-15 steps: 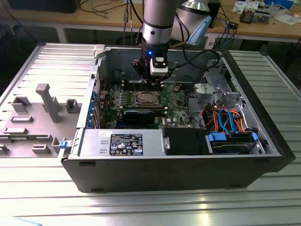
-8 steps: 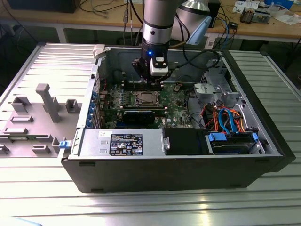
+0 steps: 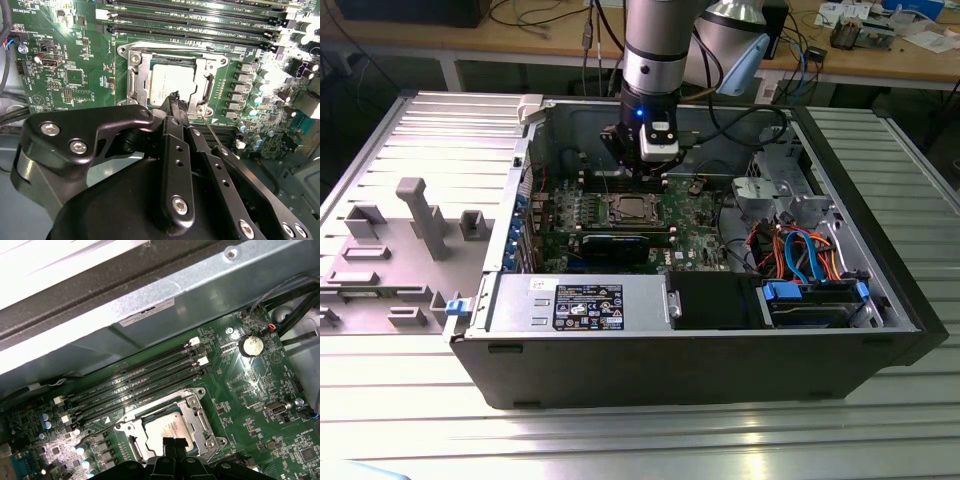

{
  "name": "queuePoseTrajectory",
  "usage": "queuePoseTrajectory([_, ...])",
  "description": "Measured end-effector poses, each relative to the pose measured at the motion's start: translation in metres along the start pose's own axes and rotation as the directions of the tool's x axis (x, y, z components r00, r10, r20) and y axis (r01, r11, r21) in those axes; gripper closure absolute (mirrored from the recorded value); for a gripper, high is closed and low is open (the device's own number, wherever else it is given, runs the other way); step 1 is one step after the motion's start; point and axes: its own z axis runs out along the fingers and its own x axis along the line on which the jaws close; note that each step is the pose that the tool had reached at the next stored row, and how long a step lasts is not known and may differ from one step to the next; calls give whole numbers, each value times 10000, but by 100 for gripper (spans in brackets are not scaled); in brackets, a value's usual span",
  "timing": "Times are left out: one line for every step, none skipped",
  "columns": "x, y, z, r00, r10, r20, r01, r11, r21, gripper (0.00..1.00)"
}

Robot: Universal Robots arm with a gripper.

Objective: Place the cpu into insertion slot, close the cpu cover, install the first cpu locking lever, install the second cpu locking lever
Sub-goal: 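Install the first cpu locking lever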

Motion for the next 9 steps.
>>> queuePoseTrajectory([0,0,0,10000,-26,0,26,10000,1,89])
queuePoseTrajectory([0,0,0,10000,-41,0,41,10000,2,89])
queuePoseTrajectory([0,0,0,10000,-53,0,53,10000,2,89])
queuePoseTrajectory([0,0,0,10000,-68,0,68,10000,3,89])
queuePoseTrajectory([0,0,0,10000,-80,1,80,10000,4,89])
queuePoseTrajectory([0,0,0,10000,-98,1,98,10000,4,89])
queuePoseTrajectory([0,0,0,9999,-115,0,115,9999,5,89])
queuePoseTrajectory([0,0,0,9999,-126,1,126,9999,6,89])
queuePoseTrajectory([0,0,0,9999,-155,1,155,9999,6,89])
